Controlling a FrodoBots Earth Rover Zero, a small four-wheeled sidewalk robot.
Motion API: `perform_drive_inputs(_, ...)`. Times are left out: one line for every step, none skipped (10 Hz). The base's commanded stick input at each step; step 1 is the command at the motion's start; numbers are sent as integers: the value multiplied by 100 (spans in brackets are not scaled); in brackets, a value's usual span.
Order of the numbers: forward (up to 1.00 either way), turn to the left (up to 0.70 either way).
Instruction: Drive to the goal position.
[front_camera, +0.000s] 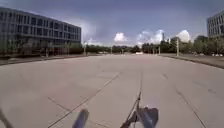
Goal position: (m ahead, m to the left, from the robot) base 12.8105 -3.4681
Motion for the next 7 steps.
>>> perform_drive_inputs(100,-38)
perform_drive_inputs(100,-1)
perform_drive_inputs(100,-1)
perform_drive_inputs(100,-3)
perform_drive_inputs(100,-16)
perform_drive_inputs(100,-30)
perform_drive_inputs(100,-29)
